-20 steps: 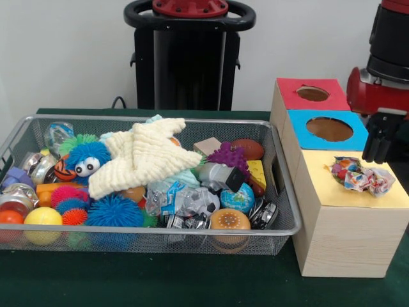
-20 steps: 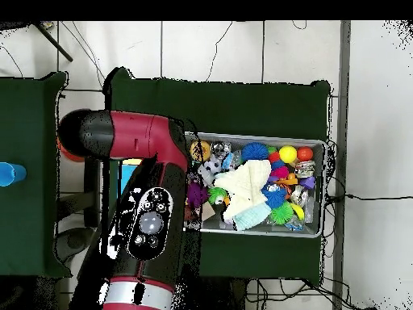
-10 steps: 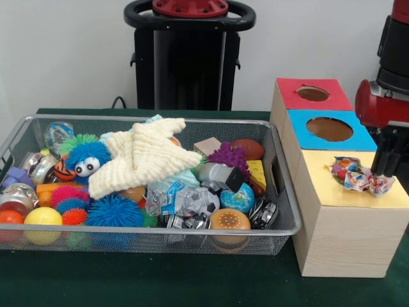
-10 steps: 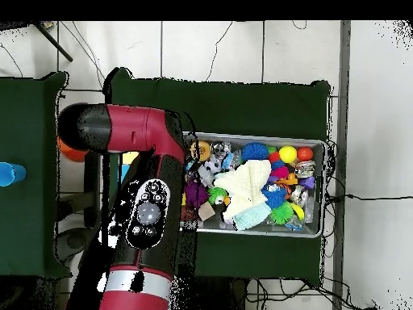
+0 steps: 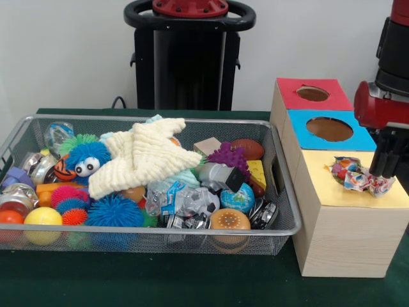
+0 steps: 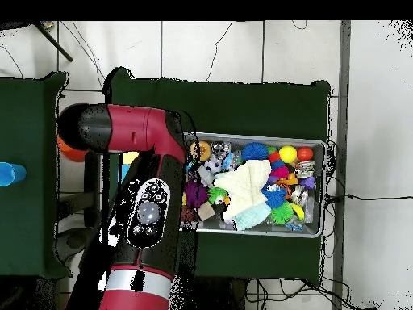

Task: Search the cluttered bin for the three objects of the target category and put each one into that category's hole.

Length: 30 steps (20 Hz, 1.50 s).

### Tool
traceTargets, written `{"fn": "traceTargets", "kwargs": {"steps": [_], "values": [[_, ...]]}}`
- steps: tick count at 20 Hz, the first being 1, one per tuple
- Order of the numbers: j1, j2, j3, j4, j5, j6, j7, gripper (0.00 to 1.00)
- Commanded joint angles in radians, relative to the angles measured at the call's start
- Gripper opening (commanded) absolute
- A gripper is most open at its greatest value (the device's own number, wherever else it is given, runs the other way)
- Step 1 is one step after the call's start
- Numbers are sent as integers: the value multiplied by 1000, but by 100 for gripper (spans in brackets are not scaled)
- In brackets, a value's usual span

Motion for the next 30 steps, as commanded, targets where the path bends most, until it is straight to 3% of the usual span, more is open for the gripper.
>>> {"fn": "traceTargets", "kwargs": {"steps": [1, 15, 30], "values": [[-42, 11, 55, 139, -41, 19, 128, 0], [-45, 12, 84, 250, -82, -65, 97, 0], [-43, 53, 83, 233, -105, -1, 72, 0]]}}
